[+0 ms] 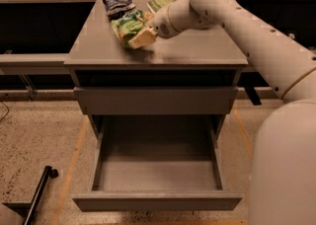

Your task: Place green rice chip bag into middle drawer

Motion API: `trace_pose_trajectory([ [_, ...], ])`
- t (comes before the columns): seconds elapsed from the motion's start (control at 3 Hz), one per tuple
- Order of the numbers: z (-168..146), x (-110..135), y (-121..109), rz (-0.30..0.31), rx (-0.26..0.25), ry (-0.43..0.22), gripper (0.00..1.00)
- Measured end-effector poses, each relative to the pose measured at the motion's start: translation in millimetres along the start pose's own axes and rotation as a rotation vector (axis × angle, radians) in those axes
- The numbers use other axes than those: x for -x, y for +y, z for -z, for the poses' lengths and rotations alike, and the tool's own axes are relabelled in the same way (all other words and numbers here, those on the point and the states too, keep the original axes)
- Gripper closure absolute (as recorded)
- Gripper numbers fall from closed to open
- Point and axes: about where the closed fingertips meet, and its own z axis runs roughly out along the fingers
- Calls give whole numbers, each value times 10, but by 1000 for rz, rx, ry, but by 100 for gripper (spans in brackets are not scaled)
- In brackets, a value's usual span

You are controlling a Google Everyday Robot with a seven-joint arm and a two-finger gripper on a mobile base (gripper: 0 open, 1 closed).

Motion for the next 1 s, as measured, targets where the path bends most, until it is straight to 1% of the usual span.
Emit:
trace_pose_trajectory([
  [0.33, 278, 129, 171, 47, 10, -10, 100],
  [0.67, 579, 31, 410, 40, 79, -22, 100],
  [1.0, 795, -209, 665, 27, 181, -11, 100],
])
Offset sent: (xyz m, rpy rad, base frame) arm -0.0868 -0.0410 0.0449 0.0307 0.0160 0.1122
